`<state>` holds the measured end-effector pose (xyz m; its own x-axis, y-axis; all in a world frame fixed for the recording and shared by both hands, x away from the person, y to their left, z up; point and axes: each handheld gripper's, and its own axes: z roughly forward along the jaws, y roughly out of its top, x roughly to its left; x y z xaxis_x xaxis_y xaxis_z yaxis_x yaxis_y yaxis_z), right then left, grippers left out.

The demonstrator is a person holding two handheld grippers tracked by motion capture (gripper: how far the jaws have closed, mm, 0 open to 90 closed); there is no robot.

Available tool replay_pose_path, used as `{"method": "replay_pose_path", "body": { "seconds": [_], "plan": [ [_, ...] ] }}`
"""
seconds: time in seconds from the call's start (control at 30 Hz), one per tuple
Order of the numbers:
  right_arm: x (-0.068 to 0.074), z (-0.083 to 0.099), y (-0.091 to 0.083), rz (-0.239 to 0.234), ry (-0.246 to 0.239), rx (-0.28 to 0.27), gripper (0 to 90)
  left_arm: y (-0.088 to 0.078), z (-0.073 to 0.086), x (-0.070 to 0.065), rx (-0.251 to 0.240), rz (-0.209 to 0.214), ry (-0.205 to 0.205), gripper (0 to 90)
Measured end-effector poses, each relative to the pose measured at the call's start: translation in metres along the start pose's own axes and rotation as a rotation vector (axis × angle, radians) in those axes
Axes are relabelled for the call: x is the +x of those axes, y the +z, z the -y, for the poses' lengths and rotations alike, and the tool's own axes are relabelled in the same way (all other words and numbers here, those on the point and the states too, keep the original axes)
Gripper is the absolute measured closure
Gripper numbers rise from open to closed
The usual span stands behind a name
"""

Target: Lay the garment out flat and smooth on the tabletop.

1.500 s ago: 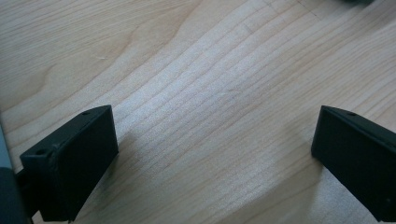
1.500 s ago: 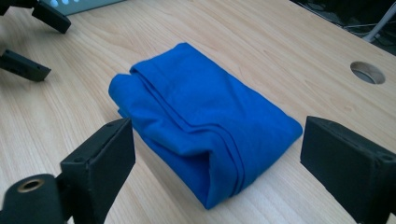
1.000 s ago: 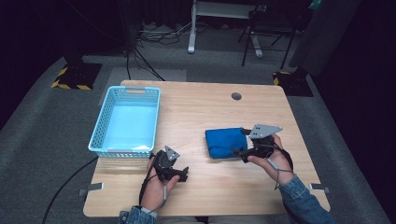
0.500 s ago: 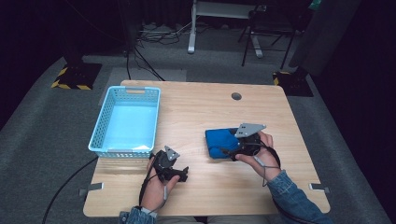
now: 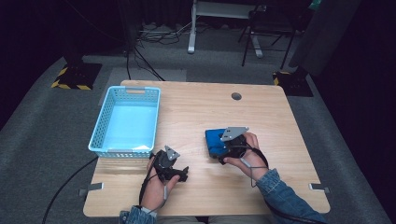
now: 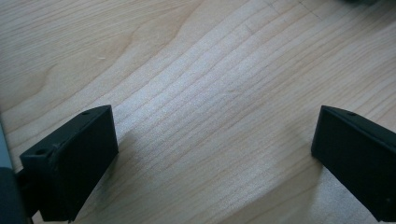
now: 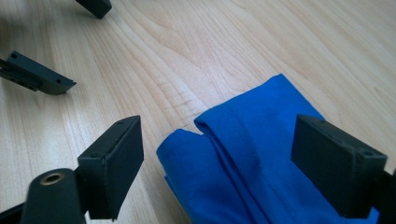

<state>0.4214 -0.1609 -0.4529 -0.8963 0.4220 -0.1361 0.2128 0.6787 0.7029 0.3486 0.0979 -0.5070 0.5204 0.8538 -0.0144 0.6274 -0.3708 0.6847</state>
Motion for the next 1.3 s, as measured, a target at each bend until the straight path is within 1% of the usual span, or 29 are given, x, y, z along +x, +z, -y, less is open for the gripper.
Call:
{"method": "replay_pose_path", "body": {
  "seconds": [0.1,0.13,0.2,0.27,0.3,0.33,0.37,0.4,0.43,0.47,0.5,0.53,0.57,0.67,0.77,0.87,0.9,0.93,0.97,1.0,1.03,1.13,1.27,1.3],
  "plan": [
    [0.003,-0.001,0.009,0.005,-0.024,0.018,16.9,0.000,0.000,0.000,0.000,0.000,0.000,0.4],
    [0.003,-0.001,0.009,0.005,-0.024,0.018,16.9,0.000,0.000,0.000,0.000,0.000,0.000,0.4],
    [0.005,-0.002,0.016,0.004,-0.032,0.038,16.6,0.000,0.000,0.000,0.000,0.000,0.000,0.4],
    [0.006,-0.002,0.019,0.005,-0.034,0.044,16.7,0.000,0.000,0.000,0.000,0.000,0.000,0.4],
    [0.006,-0.001,0.022,0.009,-0.040,0.055,17.0,0.000,0.000,0.000,0.000,0.000,0.000,0.4],
    [0.006,-0.001,0.025,0.016,-0.046,0.066,20.0,0.000,0.000,0.000,0.000,0.000,0.000,0.4],
    [0.006,-0.001,0.027,0.028,-0.066,0.087,28.6,0.000,0.000,0.000,0.000,0.000,0.000,0.4],
    [0.006,-0.002,0.028,0.041,-0.082,0.101,35.1,0.000,0.000,0.000,0.000,0.000,0.000,0.4],
    [0.006,-0.002,0.028,0.059,-0.099,0.121,45.2,0.000,0.000,0.000,0.000,0.000,0.000,0.4],
    [0.006,-0.002,0.028,0.068,-0.095,0.136,54.0,0.000,0.000,0.000,0.000,0.000,0.000,0.4],
    [0.006,-0.003,0.028,0.065,-0.081,0.139,61.9,0.000,0.000,0.000,0.000,0.000,0.000,0.4],
    [0.006,-0.004,0.027,0.066,-0.079,0.140,70.9,0.000,0.000,0.000,0.000,0.000,0.000,0.4],
    [0.005,-0.005,0.025,0.070,-0.086,0.142,77.9,0.000,0.000,0.000,0.000,0.000,0.000,0.4],
    [0.004,-0.008,0.020,0.060,-0.063,0.113,80.5,0.000,0.000,0.000,0.000,0.000,0.000,0.4],
    [0.002,-0.010,0.013,0.072,-0.040,0.070,80.6,0.000,0.000,0.000,0.000,0.000,0.000,0.4],
    [-0.001,-0.012,0.001,0.087,-0.011,0.020,80.6,0.000,0.000,0.000,0.000,0.000,0.000,0.4],
    [-0.001,-0.012,0.001,0.087,-0.011,0.020,80.6,0.000,0.000,0.000,0.000,0.000,0.000,0.4],
    [-0.006,-0.013,-0.011,0.097,0.013,-0.017,80.5,0.000,0.000,0.000,0.000,0.000,0.000,0.4],
    [-0.007,-0.013,-0.016,0.104,0.021,-0.027,80.5,0.000,0.000,0.000,0.000,0.000,0.000,0.4],
    [-0.007,-0.013,-0.016,0.104,0.021,-0.027,80.5,0.000,0.000,0.000,0.000,0.000,0.000,0.4],
    [-0.009,-0.013,-0.020,0.111,0.027,-0.036,80.5,0.000,0.000,0.000,0.000,0.000,0.000,0.4],
    [-0.015,-0.012,-0.037,0.139,0.061,-0.089,80.5,0.000,0.000,0.000,0.000,0.000,0.000,0.4],
    [-0.015,-0.012,-0.037,0.139,0.061,-0.089,80.5,0.000,0.000,0.000,0.000,0.000,0.000,0.4],
    [-0.015,-0.012,-0.037,0.139,0.061,-0.089,80.5,0.000,0.000,0.001,0.003,-0.001,0.008,0.4]
  ]
}}
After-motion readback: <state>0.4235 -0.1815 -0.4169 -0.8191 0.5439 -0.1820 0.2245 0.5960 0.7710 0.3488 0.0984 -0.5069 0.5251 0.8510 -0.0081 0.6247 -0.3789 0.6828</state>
